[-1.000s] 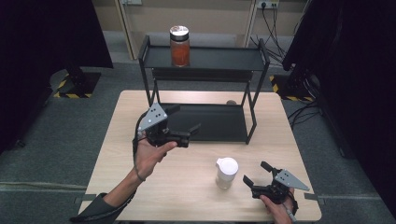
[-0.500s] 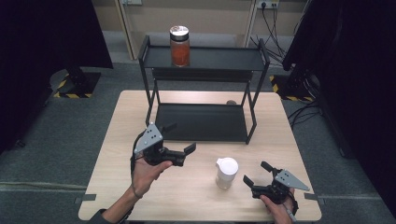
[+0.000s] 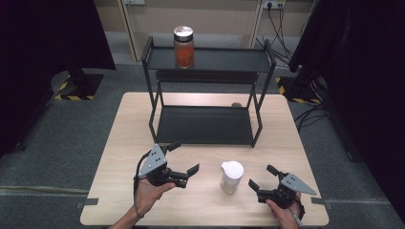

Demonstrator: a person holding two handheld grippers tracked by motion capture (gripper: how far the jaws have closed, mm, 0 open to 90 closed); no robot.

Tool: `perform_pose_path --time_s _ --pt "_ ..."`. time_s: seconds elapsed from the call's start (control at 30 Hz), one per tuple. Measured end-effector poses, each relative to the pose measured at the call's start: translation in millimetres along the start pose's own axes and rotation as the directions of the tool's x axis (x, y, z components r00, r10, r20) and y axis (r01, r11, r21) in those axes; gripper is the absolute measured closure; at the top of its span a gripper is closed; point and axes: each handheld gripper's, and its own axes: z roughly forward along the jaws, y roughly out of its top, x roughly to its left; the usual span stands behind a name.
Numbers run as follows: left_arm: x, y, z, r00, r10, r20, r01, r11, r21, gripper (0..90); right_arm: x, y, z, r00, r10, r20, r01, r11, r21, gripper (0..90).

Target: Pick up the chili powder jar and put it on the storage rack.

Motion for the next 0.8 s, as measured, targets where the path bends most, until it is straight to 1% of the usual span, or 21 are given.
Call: perform_pose_path --time_s 0.1,0.3,0.37,0.5,0.6,0.7,0.8 --pt "-1.2 -8.1 -2.2 0.9999 -0.006 0.009 0.006 1.0 0.004 0.0 -0.1 -0.1 0.0 1.0 0.0 0.0 0.0 1.0 -0.001 0.6" --pt "-1.4 -26.2 -7.2 0.9994 -0.028 0.018 0.028 0.9996 -0.005 0.0 -0.2 -0.1 0.0 1.0 0.002 0.001 -0.002 1.0 0.0 0.6" --pt "-1.3 -32.4 -8.5 0.9993 -0.029 0.022 0.029 0.9996 -0.005 0.0 -0.3 0.0 0.1 1.0 0.003 0.0 -0.003 1.0 0.001 0.6" --pt "-1.3 -44.7 -11.0 0.9993 -0.031 0.02 0.031 0.9995 -0.012 0.0 -0.5 -0.1 -0.7 1.0 0.001 0.0 -0.001 1.0 -0.004 0.6" --pt "-1.8 -51.4 -12.3 0.9993 -0.033 0.014 0.033 0.9994 -0.005 0.0 -0.9 -0.2 -0.5 1.0 0.003 0.0 -0.003 1.0 -0.003 0.6" --pt "-3.2 -58.1 -13.9 0.9999 -0.016 0.002 0.016 0.9999 -0.005 0.0 -0.9 -0.2 -0.7 1.0 0.002 -0.002 -0.002 1.0 -0.005 0.6" --pt "-4.1 -64.0 -15.7 0.9999 -0.009 -0.006 0.009 0.9999 -0.01 0.0 -1.2 -0.4 -1.0 1.0 0.003 -0.001 -0.003 1.0 -0.004 0.6"
